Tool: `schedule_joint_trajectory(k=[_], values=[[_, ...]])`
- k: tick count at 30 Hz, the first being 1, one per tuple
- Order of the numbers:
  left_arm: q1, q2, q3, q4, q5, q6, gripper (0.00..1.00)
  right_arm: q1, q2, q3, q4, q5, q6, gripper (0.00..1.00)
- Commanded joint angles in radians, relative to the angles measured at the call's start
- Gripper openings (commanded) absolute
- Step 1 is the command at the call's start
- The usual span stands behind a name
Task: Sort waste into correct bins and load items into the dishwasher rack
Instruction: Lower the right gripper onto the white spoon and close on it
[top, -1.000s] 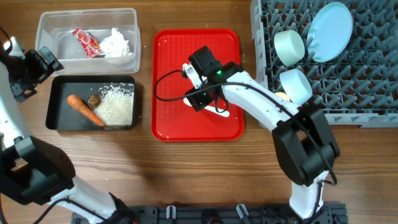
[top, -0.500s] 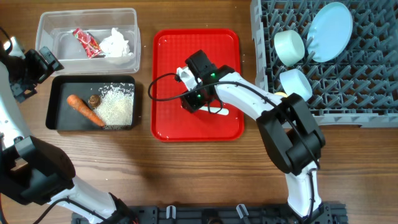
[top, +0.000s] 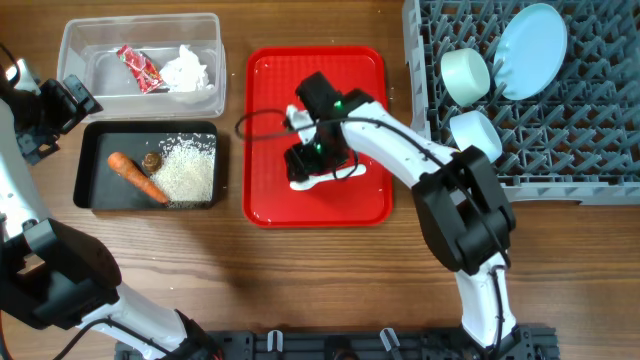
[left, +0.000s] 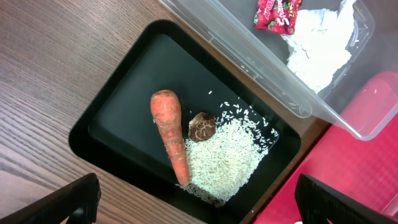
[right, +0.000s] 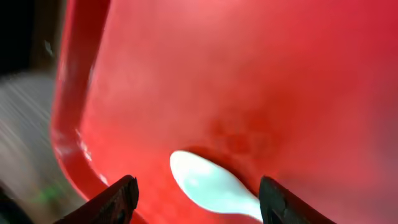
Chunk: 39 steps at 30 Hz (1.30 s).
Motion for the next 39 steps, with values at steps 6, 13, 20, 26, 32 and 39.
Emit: schedule_joint_trajectory(k=[6, 13, 20, 26, 32, 39], values=[[0.000, -0.027, 0.006, 0.000, 0.002, -0.002, 1.00, 0.097, -0.033, -0.022, -0.084, 0.220, 0.554, 0.61], [0.000, -0.027, 0.006, 0.000, 0.002, -0.002, 1.00, 0.197, -0.032, -0.092, -0.032, 0.429, 0.713, 0.57], [0.000, -0.027, 0.006, 0.000, 0.002, -0.002, 1.00, 0.128, -0.028, -0.145, 0.110, 0.447, 0.740, 0.58], [0.000, -0.027, 0.006, 0.000, 0.002, -0.002, 1.00, 0.076, -0.027, -0.145, 0.195, 0.500, 0.673, 0.59], [0.000, -0.027, 0.006, 0.000, 0.002, -0.002, 1.00, 0.075, -0.027, -0.145, 0.373, 0.542, 0.450, 0.59], [0.000, -0.027, 0.006, 0.000, 0.002, -0.002, 1.00, 0.057, -0.044, -0.075, 0.380, 0.661, 0.121, 0.69]])
